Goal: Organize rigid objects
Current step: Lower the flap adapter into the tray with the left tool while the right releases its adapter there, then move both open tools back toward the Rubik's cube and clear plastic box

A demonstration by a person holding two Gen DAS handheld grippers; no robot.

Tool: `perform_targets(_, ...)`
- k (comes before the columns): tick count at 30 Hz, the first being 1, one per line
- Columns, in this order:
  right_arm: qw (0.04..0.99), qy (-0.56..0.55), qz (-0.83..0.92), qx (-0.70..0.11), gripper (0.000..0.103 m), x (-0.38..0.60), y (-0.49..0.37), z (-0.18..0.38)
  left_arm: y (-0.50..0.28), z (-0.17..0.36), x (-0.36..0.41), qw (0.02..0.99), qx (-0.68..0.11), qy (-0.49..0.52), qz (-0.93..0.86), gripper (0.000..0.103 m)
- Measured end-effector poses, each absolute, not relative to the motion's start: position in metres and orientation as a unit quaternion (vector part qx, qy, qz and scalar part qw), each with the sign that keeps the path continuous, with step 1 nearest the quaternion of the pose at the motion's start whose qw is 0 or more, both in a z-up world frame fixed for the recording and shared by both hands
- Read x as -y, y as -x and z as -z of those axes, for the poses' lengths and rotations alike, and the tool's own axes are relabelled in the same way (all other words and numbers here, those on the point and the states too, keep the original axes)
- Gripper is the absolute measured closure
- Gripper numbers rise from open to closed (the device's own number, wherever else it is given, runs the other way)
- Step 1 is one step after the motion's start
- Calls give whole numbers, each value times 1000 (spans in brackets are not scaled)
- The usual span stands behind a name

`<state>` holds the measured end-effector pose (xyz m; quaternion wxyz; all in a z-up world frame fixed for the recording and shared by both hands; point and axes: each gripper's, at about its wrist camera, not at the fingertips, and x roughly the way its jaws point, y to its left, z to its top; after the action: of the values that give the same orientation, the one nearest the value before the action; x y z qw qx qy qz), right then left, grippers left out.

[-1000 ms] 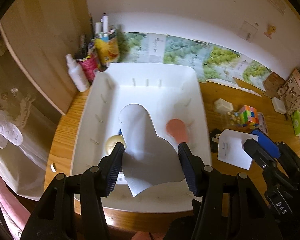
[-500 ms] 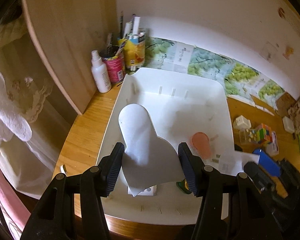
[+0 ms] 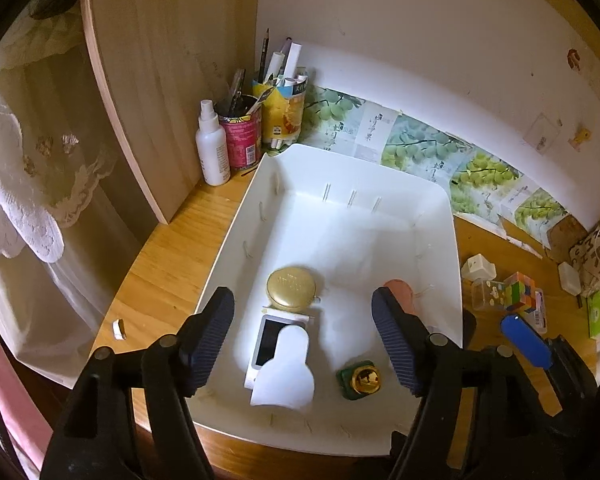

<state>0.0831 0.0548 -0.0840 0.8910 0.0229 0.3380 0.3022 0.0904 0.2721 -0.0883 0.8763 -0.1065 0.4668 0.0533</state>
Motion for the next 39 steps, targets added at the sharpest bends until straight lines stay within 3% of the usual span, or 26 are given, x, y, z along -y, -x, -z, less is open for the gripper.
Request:
perform_targets(3, 893, -27, -297, -336, 43, -52, -81, 84, -88, 89, -271, 876, -466, 111, -54, 25)
perform_targets(10, 896, -25, -289, -336, 32, -44, -73, 85, -81, 88, -260, 877, -464, 114, -48, 25)
perform_targets(18, 900, -19, -272, -339, 27, -20, -62, 84, -75, 83, -230, 879, -462, 109, -35, 25)
perform_targets(39, 908, 45, -233, -345, 27, 64, -51, 75, -69, 77, -134, 878, -464, 122, 0, 25)
